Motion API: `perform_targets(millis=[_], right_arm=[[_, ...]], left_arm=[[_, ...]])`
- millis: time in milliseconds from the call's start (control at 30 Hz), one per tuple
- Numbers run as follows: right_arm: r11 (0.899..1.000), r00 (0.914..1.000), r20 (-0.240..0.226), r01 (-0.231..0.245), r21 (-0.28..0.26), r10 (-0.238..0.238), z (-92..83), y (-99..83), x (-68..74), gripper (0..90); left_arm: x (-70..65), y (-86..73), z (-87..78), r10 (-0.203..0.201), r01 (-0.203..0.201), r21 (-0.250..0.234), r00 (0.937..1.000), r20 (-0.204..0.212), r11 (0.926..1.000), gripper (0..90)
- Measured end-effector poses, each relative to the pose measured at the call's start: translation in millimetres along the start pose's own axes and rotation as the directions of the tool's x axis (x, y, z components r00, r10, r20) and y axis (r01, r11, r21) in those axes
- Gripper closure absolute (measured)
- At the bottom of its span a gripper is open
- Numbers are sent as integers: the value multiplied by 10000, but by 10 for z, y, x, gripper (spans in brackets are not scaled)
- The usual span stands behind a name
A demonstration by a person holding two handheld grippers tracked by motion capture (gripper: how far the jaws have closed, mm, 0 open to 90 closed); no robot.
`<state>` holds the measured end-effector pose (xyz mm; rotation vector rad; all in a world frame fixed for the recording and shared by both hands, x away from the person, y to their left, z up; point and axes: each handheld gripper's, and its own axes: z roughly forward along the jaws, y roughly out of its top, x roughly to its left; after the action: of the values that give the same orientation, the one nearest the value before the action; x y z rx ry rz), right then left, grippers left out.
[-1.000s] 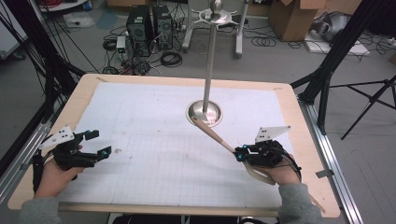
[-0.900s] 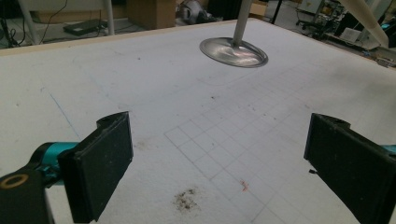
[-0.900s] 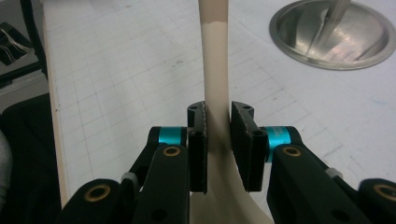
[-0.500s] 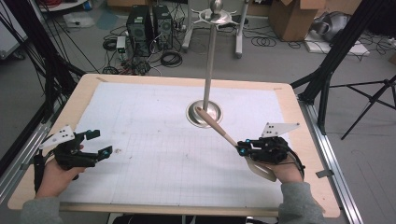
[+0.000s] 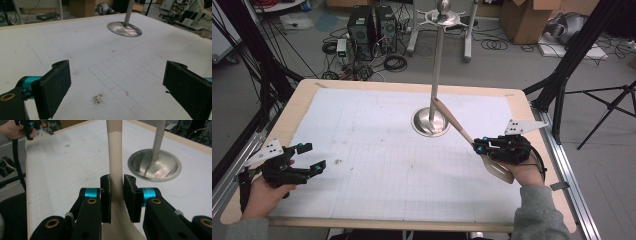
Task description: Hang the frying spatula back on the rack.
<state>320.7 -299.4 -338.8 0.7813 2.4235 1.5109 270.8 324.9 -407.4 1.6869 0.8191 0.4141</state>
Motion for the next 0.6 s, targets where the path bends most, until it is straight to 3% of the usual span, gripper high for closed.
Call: perform_targets(millis=[233,600], right_arm=[[9998,9998,120,154,-145,-152,-128,167,-73,771],[9995,9996,210,171,-278,-165,-265,306,-210,771]], left_arm=[[-33,-14,-116,-34,33,-105,10000,-81,9999,83],[-70,-76,-198,27,-23,241,9998,-196,9997,83]])
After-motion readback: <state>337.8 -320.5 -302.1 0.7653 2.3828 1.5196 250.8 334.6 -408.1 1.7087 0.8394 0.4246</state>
